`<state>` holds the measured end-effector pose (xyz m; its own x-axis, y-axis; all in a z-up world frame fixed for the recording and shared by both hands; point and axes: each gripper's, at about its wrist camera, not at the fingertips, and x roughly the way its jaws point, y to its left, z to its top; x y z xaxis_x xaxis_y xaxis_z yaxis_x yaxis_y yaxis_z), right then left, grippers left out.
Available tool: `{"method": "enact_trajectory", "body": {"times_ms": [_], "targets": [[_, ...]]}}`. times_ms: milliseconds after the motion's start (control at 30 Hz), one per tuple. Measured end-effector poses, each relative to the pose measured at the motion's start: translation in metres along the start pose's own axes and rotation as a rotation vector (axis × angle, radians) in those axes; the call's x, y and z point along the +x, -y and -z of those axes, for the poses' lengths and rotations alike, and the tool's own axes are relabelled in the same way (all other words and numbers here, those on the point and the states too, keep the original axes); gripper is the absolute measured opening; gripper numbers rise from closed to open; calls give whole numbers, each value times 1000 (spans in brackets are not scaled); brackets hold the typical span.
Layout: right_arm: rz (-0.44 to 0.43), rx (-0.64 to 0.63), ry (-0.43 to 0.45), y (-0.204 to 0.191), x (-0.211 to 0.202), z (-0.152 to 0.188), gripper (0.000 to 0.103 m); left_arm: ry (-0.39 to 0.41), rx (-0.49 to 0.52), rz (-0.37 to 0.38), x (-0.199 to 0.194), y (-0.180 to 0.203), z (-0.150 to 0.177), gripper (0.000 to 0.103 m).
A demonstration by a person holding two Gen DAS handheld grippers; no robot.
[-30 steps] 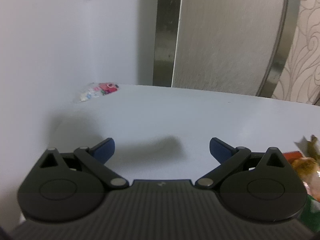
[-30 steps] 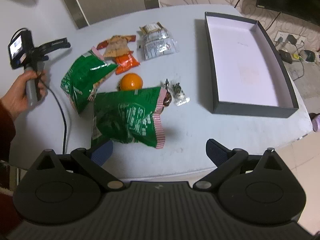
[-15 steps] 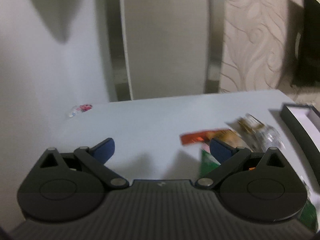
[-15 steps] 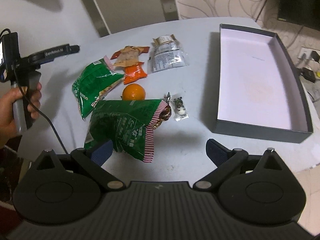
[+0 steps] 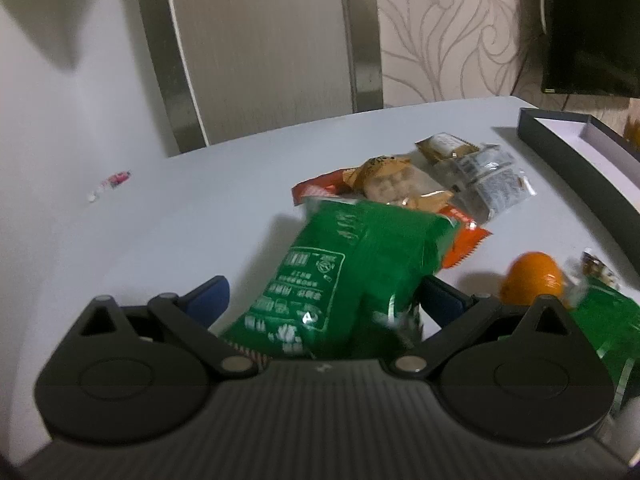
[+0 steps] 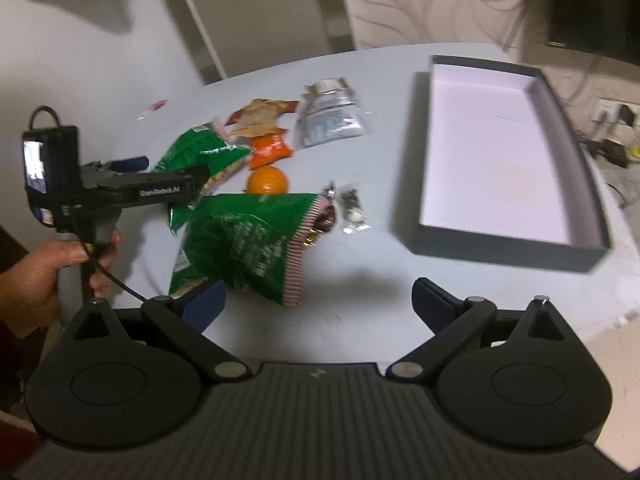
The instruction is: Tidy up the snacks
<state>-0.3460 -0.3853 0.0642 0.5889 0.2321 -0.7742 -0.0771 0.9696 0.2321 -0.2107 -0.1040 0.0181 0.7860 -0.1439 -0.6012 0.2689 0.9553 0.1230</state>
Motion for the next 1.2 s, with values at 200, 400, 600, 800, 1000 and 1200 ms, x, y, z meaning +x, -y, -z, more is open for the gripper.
{"method": "enact_trajectory", "body": {"times_ms": [200, 400, 600, 800, 1000, 1200], "targets": [[65, -47, 11, -13, -16, 7, 101, 5, -52, -32, 19, -15, -7, 103], [58, -143, 41, -34, -6, -4, 101, -4, -98, -32, 19, -33, -15, 103], [44, -186, 136, -56, -5, -36, 101, 10, -101, -27, 11, -42, -22, 103], [-68, -63, 138, -63, 5, -35, 101, 19, -112, -16, 9, -47, -22, 103], [-81, -14, 129, -63, 15, -29, 101, 29, -106, -2, 9, -45, -24, 103], [-18, -36, 112, -61, 24, -19, 101, 31, -78, 13, 8, -42, -20, 103]]}}
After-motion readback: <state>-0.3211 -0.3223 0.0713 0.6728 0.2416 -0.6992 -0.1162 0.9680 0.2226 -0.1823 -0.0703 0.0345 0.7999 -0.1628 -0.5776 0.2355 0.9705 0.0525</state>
